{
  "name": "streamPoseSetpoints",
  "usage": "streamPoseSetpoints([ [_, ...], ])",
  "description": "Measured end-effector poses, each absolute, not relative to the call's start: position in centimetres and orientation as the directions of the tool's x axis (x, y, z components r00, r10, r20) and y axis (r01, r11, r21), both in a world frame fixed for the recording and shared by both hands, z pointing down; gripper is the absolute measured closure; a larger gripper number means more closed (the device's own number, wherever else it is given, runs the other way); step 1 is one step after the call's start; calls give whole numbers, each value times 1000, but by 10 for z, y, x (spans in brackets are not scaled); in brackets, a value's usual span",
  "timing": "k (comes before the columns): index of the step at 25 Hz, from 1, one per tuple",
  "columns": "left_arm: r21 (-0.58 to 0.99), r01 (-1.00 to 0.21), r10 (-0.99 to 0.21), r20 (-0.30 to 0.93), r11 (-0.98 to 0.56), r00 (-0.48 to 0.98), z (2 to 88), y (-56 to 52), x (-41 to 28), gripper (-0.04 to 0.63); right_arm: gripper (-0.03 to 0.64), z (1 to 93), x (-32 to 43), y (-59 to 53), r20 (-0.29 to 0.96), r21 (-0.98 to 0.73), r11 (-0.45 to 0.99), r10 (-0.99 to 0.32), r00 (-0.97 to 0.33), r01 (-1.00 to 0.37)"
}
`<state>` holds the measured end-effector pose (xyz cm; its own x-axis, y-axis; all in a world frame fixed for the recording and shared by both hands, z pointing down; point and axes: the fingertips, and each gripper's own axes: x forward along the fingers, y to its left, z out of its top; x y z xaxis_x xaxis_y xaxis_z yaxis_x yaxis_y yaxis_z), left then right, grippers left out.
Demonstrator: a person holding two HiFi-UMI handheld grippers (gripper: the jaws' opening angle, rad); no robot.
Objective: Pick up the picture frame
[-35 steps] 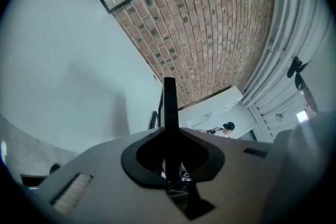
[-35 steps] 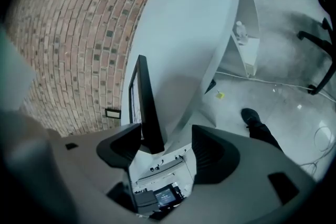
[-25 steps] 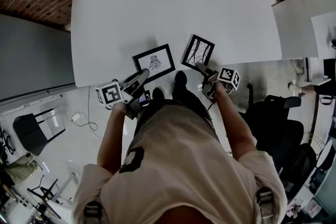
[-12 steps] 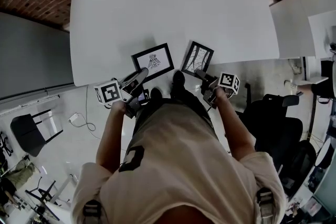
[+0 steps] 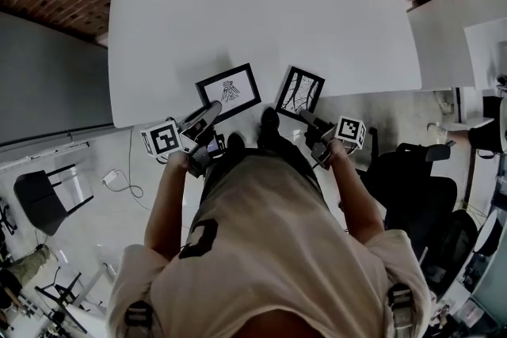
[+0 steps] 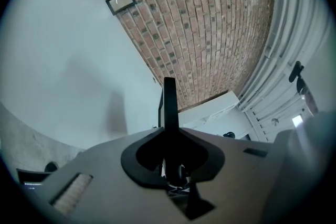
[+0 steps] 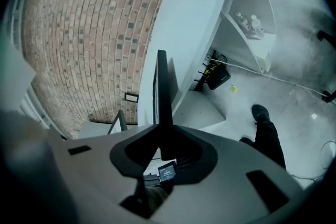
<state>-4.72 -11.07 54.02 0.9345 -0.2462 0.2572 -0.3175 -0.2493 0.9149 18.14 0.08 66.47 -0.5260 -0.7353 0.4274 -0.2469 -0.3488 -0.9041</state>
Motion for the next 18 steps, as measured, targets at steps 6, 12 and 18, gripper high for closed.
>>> streamPoseSetpoints([
  [6, 918, -299, -290, 220, -260, 931, 533, -121, -61, 557, 554, 645, 170, -8, 408, -911, -295, -741, -533, -288],
  [12, 913, -308, -359, 202, -269, 911, 524, -129, -79, 557, 555, 613, 160, -28, 344, -932, -198, -755, -559, -305],
  [18, 903, -341, -420, 212, -261, 882, 517, -122, -107, 557, 555, 590, 143, -45, 289, -943, -120, -759, -584, -310],
])
